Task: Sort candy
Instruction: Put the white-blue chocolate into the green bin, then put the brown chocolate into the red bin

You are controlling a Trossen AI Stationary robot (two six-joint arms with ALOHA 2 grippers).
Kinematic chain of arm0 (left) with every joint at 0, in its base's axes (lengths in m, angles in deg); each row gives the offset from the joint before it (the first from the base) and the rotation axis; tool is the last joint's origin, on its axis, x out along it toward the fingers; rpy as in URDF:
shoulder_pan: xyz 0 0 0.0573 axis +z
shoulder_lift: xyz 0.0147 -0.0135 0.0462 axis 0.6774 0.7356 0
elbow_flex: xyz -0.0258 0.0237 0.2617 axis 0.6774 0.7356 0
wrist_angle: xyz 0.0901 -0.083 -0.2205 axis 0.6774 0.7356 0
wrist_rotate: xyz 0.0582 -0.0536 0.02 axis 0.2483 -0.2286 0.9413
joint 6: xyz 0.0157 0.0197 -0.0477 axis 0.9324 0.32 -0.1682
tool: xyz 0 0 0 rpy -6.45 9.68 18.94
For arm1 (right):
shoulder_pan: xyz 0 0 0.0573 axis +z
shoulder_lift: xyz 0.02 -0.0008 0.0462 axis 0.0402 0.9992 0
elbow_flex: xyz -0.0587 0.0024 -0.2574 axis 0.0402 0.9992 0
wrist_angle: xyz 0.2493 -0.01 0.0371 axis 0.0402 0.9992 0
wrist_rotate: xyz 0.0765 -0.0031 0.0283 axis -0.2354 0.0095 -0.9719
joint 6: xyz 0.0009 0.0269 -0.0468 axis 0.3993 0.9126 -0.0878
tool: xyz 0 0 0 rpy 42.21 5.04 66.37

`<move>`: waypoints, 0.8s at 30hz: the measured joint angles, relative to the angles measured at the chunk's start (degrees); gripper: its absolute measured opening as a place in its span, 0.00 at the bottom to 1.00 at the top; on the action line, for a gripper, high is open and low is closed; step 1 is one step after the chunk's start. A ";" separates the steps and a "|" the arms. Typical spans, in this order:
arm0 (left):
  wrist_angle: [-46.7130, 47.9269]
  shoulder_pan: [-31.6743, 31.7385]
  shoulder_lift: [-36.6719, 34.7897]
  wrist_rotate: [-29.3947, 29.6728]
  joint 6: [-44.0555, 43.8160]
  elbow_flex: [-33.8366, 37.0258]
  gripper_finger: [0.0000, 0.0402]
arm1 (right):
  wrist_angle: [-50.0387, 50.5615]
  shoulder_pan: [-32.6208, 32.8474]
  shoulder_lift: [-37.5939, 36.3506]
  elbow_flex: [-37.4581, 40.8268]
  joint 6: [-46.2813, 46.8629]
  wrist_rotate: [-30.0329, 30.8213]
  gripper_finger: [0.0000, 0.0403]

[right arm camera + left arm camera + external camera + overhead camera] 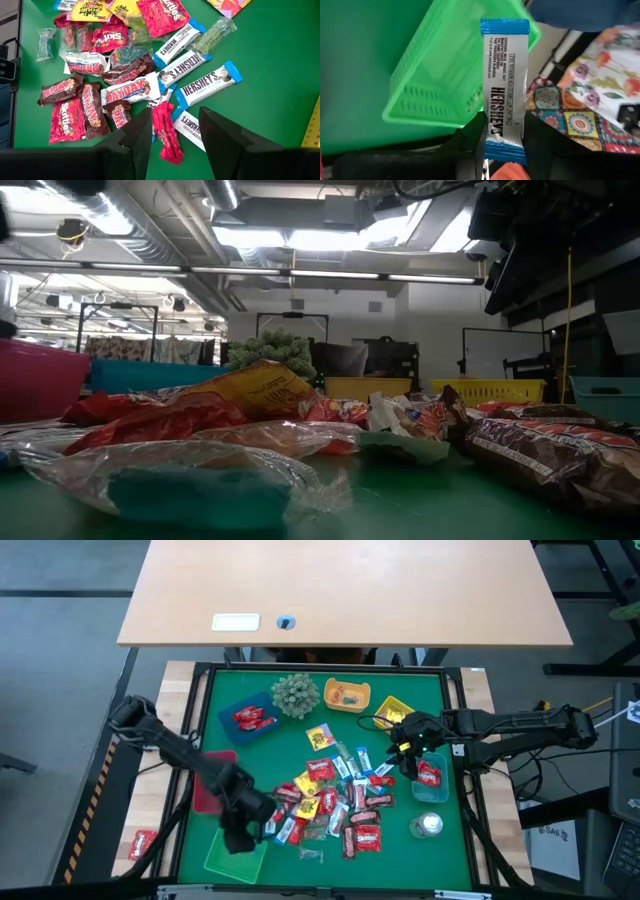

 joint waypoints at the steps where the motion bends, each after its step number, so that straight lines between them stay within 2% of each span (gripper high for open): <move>1: 0.40 -0.86 0.00 0.69 -1.42 0.00 0.23 | 0.00 0.00 0.00 0.00 0.00 0.00 0.40; 5: 2.12 -2.99 0.00 4.27 -8.17 0.00 0.27 | 0.00 0.00 0.00 0.00 0.00 0.00 0.40; 9: 2.67 -3.79 0.00 4.77 -12.87 0.00 0.33 | 0.00 0.00 0.00 0.00 0.00 0.00 0.40; 16: 2.72 -4.25 0.00 6.04 -13.75 0.00 0.41 | -0.02 0.00 0.00 0.00 0.00 0.00 0.40; 19: 2.27 -3.96 0.02 12.17 -12.22 0.00 0.43 | -0.02 0.00 0.00 0.00 0.00 0.00 0.40; 24: -1.09 -1.40 0.02 26.93 -8.13 0.00 0.42 | -0.01 0.00 0.00 0.00 0.00 0.00 0.40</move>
